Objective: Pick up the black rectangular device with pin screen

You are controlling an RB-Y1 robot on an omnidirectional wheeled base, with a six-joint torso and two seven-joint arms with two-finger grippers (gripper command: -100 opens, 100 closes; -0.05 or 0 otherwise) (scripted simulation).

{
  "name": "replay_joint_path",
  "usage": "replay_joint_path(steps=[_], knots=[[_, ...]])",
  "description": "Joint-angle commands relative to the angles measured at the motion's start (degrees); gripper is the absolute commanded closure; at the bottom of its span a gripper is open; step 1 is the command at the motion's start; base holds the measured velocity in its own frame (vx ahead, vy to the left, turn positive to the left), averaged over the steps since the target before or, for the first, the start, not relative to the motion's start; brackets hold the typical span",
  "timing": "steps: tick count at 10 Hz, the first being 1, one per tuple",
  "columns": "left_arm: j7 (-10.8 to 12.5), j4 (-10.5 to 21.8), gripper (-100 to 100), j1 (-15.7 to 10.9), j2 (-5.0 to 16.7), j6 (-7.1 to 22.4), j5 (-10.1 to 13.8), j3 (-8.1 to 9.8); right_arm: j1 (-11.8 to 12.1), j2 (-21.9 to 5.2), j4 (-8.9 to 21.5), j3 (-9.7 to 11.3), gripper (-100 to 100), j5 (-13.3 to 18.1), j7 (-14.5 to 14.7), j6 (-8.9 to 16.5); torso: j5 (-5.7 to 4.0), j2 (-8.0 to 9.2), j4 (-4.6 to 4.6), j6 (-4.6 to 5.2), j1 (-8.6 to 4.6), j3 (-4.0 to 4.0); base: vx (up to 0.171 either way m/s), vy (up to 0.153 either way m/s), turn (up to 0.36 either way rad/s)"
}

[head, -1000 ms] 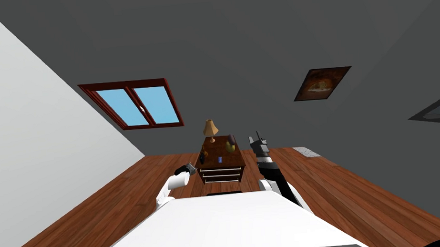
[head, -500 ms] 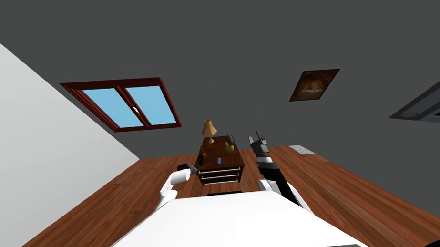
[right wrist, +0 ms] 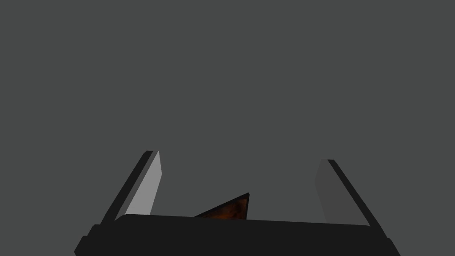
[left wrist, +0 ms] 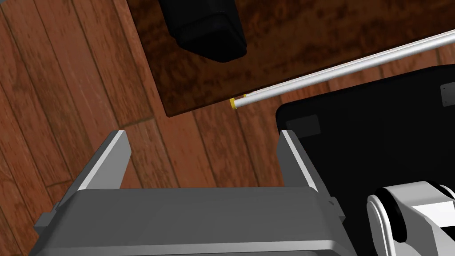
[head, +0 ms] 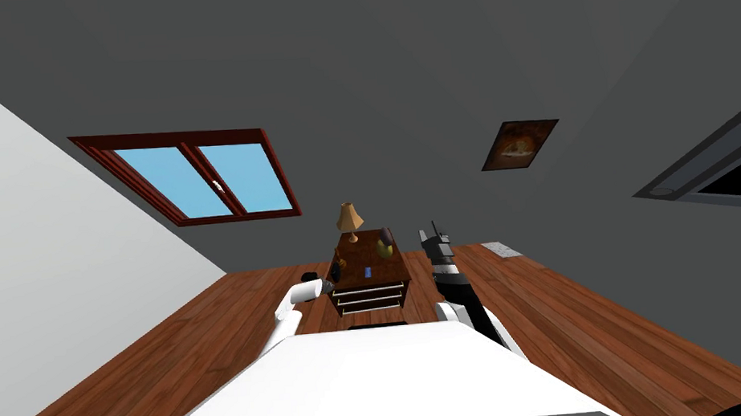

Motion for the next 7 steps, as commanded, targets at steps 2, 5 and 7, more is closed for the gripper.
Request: replay_joint_path(steps=[2,5,7], knots=[[3.2,2.14,-100,-1.94,0.26,2.18,0.26,0.46,0.0,0.0,0.0,0.0,0,0.0,0.0,0.0,0.0,-0.02,0.0,0.02,0.01,-0.01,0.025,0.011,-0.049],[7.86,5.67,-100,-5.15,0.76,5.37,0.68,1.22,0.0,0.0,0.0,0.0,0,0.0,0.0,0.0,0.0,-0.06,-0.01,0.01,0.02,-0.03,0.034,0.013,-0.069],[11.47,8.64,-100,-7.95,1.25,8.02,1.03,1.89,0.0,0.0,0.0,0.0,0,0.0,0.0,0.0,0.0,-0.04,-0.01,0.01,0.02,-0.02,0.038,0.016,-0.068]])
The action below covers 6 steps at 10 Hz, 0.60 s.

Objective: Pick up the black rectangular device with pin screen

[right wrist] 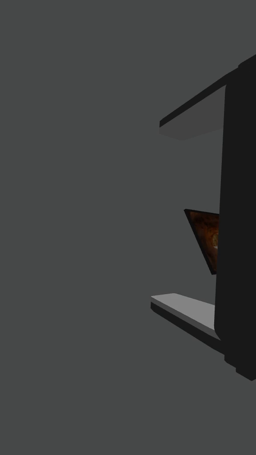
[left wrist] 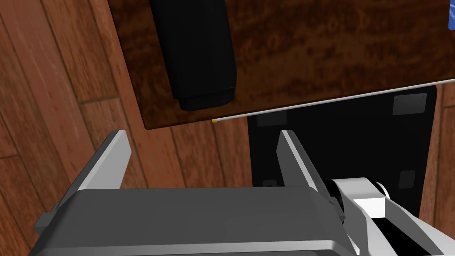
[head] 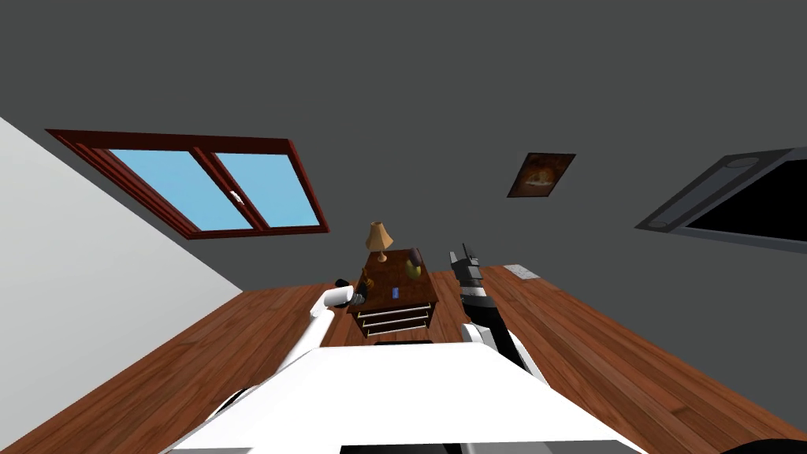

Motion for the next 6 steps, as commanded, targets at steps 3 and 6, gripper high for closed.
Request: replay_joint_path(steps=[3,6], knots=[[4.91,3.23,-100,-3.1,0.59,2.98,0.4,0.76,0.0,0.0,0.0,0.0,0,0.0,0.0,0.0,0.0,0.04,0.01,-0.01,-0.03,0.02,0.033,0.014,-0.053],[8.13,5.32,-100,-5.32,1.09,4.97,0.68,1.31,0.0,0.0,0.0,0.0,0,0.0,0.0,0.0,0.0,-0.02,-0.01,-0.02,0.0,-0.01,0.052,0.017,-0.052]])
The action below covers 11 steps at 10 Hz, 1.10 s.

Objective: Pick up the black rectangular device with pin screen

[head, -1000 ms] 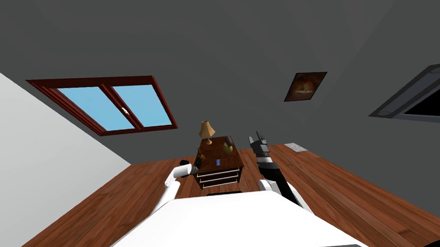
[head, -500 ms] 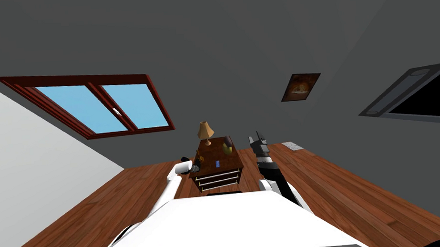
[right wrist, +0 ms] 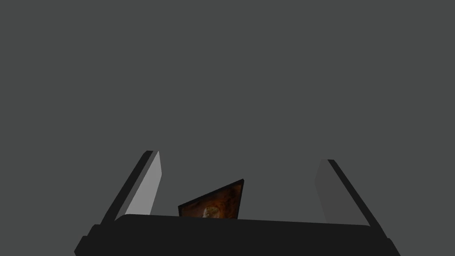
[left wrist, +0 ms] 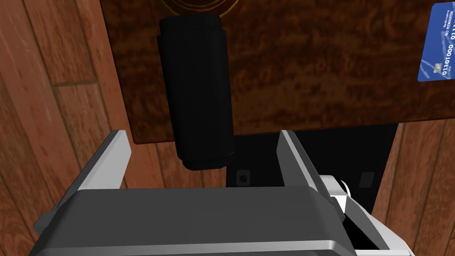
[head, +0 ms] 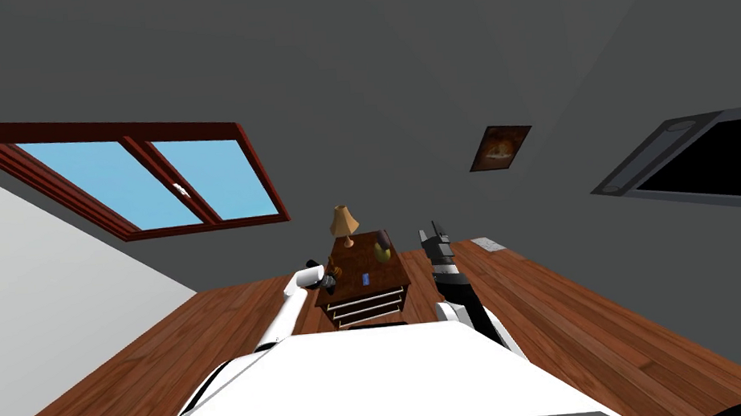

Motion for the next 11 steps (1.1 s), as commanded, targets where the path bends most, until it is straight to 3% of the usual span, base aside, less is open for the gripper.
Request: replay_joint_path(steps=[1,2,3,6,7,8,11], knots=[[0.0,0.0,-100,0.0,0.0,0.0,0.0,0.0,0.0,0.0,0.0,0.0,0,0.0,0.0,0.0,0.0,0.0,0.0,0.0,0.0,0.0,0.029,0.006,-0.009],[0.21,0.06,0,-0.08,0.02,0.12,0.01,0.02,0.0,0.0,0.0,0.0,0,0.0,0.0,0.0,0.0,0.09,0.01,-0.01,-0.03,0.04,0.005,0.001,0.002],[-0.84,1.39,-100,0.46,-0.43,-1.78,-0.02,0.3,0.0,0.0,0.0,0.0,0,0.0,0.0,0.0,-0.01,0.17,0.03,-0.01,-0.05,0.09,0.045,-0.001,0.041],[-2.4,3.38,-100,1.27,-1.1,-4.62,-0.06,0.74,0.0,0.0,0.0,0.0,0,0.0,0.0,0.0,-0.02,-0.03,-0.01,-0.01,-0.1,-0.02,0.069,-0.011,0.033],[-2.02,3.03,-100,1.1,-0.98,-3.97,-0.07,0.63,0.0,0.0,0.0,0.0,0,0.0,0.0,0.0,-0.02,-0.01,-0.01,-0.01,-0.11,-0.01,0.026,-0.007,0.005],[-2.11,3.15,100,1.1,-1.02,-4.23,-0.09,0.64,0.0,0.0,0.0,0.0,0,0.0,0.0,0.0,-0.02,0.09,0.01,-0.01,-0.09,0.04,0.005,-0.001,-0.001],[-2.03,3.12,100,1.08,-1.03,-4.23,-0.04,0.69,-0.01,0.0,0.0,0.0,0,0.0,0.0,0.0,-0.02,0.2,0.01,0.03,-0.07,0.1,0.0,0.0,0.0]])
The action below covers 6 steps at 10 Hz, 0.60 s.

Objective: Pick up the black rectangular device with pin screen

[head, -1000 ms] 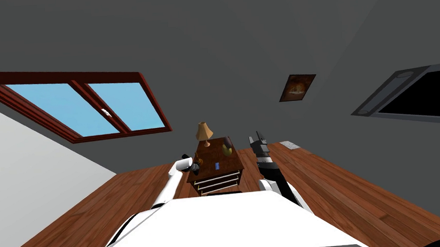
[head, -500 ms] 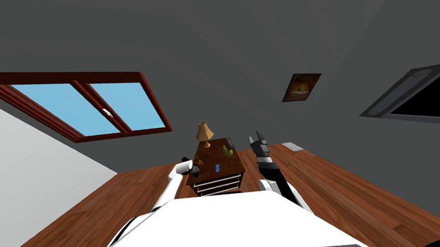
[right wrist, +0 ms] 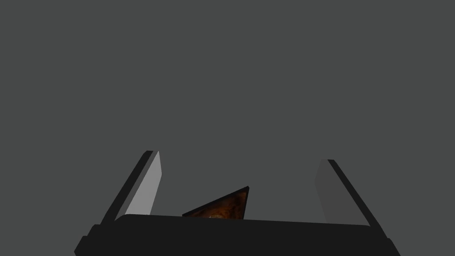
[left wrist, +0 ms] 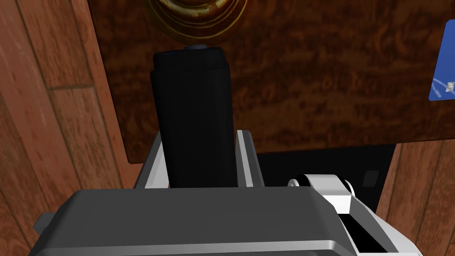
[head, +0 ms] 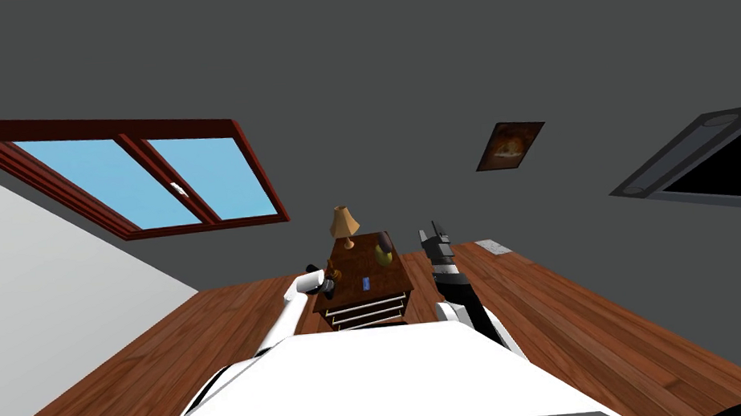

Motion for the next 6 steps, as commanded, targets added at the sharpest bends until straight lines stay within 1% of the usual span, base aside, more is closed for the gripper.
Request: replay_joint_path(steps=[1,2,3,4,6], knots=[[0.0,0.0,100,0.0,0.0,0.0,0.0,0.0,0.0,0.0,0.0,0.0,0,0.0,0.0,0.0,0.0,0.0,0.0,0.0,0.0,0.0,0.0,0.0,0.0],[-0.01,0.0,0,0.0,0.0,-0.01,0.0,-0.01,0.0,0.0,0.0,0.0,0,0.0,0.0,0.0,0.0,0.0,0.0,-0.01,0.0,0.0,0.0,0.0,0.0],[0.93,-1.4,100,-0.48,0.48,1.98,0.02,-0.31,0.0,0.0,0.0,0.0,0,0.0,0.0,0.0,0.0,0.0,0.0,-0.01,0.01,0.0,-0.057,0.002,-0.059],[1.19,-1.73,100,-0.61,0.6,2.45,0.03,-0.38,-0.01,0.0,0.0,0.0,0,0.0,0.0,0.0,0.0,0.16,0.04,0.03,0.01,0.09,-0.082,0.008,-0.042],[2.23,-3.06,100,-1.15,1.04,4.34,0.06,-0.67,-0.01,0.0,0.0,0.0,0,0.0,0.0,0.0,-0.01,0.28,0.08,0.0,0.02,0.17,-0.055,0.011,-0.022]])
